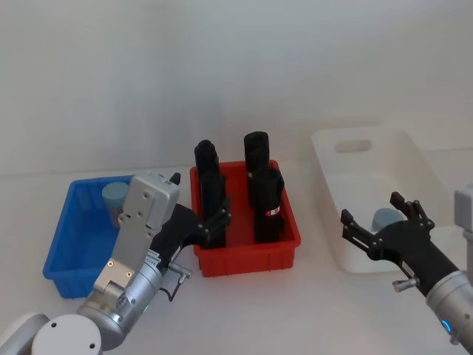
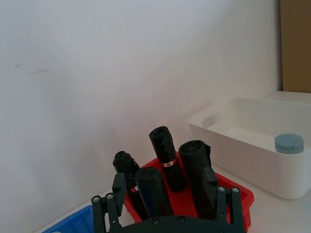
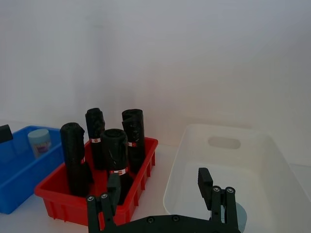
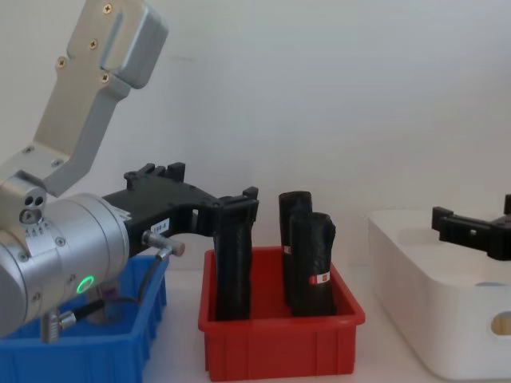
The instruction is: Pick the cotton swabs from the blue box and place them into the white box.
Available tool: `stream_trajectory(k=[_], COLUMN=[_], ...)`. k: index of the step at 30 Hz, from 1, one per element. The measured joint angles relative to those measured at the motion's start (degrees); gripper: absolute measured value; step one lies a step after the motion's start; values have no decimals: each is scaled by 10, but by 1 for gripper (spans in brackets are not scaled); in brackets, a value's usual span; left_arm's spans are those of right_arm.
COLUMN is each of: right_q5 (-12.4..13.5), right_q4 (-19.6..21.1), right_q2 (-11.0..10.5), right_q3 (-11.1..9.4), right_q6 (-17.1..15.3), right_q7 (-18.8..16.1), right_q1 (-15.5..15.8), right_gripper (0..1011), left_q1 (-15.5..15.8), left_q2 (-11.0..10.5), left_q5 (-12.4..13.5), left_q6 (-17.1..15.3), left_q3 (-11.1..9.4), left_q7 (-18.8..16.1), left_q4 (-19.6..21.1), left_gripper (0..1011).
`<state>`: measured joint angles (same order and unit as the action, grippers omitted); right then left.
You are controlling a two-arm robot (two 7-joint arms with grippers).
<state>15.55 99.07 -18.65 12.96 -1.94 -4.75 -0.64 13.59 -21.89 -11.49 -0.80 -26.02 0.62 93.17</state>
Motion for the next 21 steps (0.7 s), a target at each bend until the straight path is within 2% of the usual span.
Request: stream_trajectory(k=[9,21], right_q5=[-21,-55], right_q4=[-62,-187], right_q2=[18,54], right_q3=[3,10], right_q6=[6,28], right_q7=[-23,-80], right_q1=[-43,-132], right_gripper=[1002,1002], left_q1=[0,0], left_q2=[0,0], left_q5=[0,0], left_q6=[0,0], left_q3=[0,0], left_q7=[0,0], left_q4=[0,0], left_gripper=[1004,1004])
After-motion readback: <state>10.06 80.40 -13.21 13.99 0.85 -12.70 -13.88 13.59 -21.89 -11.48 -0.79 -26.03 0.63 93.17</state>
